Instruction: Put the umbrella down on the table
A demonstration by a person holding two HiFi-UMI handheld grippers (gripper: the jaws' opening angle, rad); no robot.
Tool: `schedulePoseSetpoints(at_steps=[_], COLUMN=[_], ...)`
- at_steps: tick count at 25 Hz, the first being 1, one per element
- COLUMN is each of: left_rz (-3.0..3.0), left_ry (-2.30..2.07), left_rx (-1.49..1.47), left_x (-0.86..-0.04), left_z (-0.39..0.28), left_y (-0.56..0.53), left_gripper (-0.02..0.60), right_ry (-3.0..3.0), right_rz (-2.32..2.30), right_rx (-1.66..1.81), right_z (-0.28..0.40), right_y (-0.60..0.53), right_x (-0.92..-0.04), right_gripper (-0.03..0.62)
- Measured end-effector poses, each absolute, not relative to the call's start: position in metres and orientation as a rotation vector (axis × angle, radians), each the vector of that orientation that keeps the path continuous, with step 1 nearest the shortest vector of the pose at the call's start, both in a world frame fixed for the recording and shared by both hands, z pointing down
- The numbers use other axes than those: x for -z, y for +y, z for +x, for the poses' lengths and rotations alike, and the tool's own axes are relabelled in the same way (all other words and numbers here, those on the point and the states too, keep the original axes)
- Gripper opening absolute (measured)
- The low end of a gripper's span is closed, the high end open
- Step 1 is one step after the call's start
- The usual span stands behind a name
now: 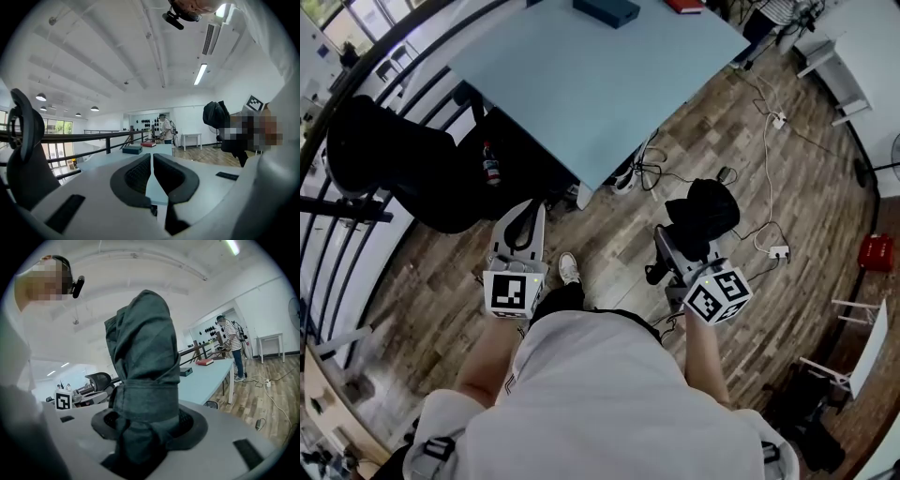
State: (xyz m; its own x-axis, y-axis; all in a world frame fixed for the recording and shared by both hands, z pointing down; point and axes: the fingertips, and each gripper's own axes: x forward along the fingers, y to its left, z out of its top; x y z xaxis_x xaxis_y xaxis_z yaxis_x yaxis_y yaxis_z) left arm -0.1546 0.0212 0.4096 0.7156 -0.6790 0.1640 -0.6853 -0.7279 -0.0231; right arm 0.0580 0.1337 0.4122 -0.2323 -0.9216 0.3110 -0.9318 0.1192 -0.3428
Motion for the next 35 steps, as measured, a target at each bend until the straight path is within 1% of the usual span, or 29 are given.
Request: schedulePoseSetpoints(at_steps=[6,11,15,24,29,35], left_rz=[2.875,2.854,2.886,2.829,2.73,2.703], left_ry=[-1.092,-0.98,-0.943,-1.191,-1.31,-1.353], left_rx=[-0.224,-0.243,-0.224,-0.214,-0.169,-0.227], left_x=[-0.411,-0.421,-0.41,-0.395,-0.395,-0.403], left_z=[-0.137,-0.1,-0.065,-0.035,-0.028,-0.023], left_y=[-0.03,-0.037,-0.04,-0.078,-0.094,-0.097], left_gripper=[0.038,0.038,0.038,0.038,0.038,0.038], right_ry=[-2.272,-2.219,-2.223,-2.37,-2.422,-2.441], right_rz=[1.959,2.031,2.043,1.895,1.772,1.718], right_rx=[-0.795,-0.825,-0.821,-0.807,-0.803,-0.874], right_z=[0.063,0.088,0.117,0.18,0.191,0.198], right_y=[0.102,0.092,0.082,0.012,-0.011,-0.024], right_x=[-0.423,-0.425,-0.424,-0.43,-0.436,-0.449], right_gripper=[0.23,0.23,0.232,0.232,0.232,0.232])
